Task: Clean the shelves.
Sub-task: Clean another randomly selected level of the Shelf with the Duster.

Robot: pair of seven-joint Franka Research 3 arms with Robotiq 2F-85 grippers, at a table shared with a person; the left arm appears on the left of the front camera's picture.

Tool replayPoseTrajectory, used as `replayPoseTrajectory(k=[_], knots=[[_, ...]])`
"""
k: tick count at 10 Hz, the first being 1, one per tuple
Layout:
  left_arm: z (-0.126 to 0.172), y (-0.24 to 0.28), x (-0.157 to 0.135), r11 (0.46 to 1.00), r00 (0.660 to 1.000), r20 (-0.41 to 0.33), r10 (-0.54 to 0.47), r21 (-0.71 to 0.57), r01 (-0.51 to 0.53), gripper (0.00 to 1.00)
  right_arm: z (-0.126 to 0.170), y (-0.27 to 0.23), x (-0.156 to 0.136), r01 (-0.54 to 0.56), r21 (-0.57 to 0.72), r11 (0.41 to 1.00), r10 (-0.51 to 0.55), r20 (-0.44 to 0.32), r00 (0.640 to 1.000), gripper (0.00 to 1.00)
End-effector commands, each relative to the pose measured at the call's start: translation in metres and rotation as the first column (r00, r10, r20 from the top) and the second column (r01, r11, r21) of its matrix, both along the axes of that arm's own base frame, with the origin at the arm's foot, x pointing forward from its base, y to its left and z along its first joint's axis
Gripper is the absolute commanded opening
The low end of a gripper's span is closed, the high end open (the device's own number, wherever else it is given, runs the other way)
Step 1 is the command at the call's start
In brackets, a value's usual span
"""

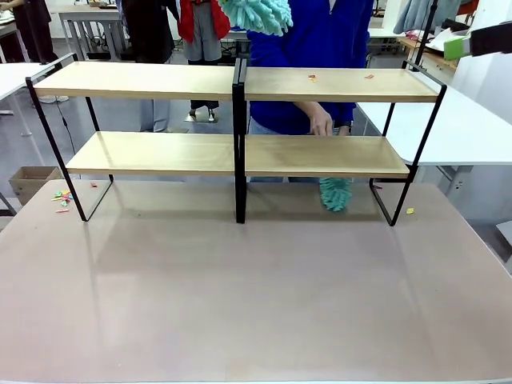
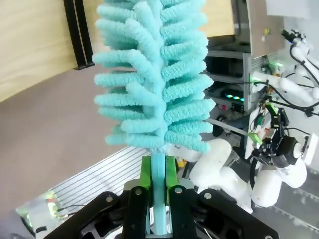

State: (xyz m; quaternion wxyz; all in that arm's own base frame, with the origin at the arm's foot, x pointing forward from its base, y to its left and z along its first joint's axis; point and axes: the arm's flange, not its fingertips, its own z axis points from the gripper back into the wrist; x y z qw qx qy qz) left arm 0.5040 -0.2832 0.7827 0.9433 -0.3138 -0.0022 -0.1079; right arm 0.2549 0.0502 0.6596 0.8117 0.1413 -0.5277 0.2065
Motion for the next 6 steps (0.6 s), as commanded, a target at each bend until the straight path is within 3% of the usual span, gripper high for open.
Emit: replayPoseTrajectory(k=[1,3,4,6], knots=[[-0.011,-0.017,-0.008,0.996,0.988,0.155,-0.019,0.088,0.005,0.12,-0.001,0.0,0.001,0.001,0.002,1.0,-0.001,-0.001,1.0,1.0],[-0.03,-0.043,-0.01,0.983,0.961,0.271,-0.056,0.181,0.007,0.12,-0.001,0.0,0.001,0.001,0.002,1.0,-0.001,-0.001,1.0,1.0],[-0.039,-0.054,-0.008,0.973,0.964,0.266,-0.012,0.224,-0.05,0.12,-0.001,0.0,0.001,0.001,0.002,1.0,-0.001,-0.001,1.0,1.0],[-0.049,-0.073,-0.008,0.959,0.983,0.184,0.02,0.274,-0.071,0.12,-0.001,0.0,0.001,0.001,0.002,1.0,-0.001,-0.001,1.0,1.0]])
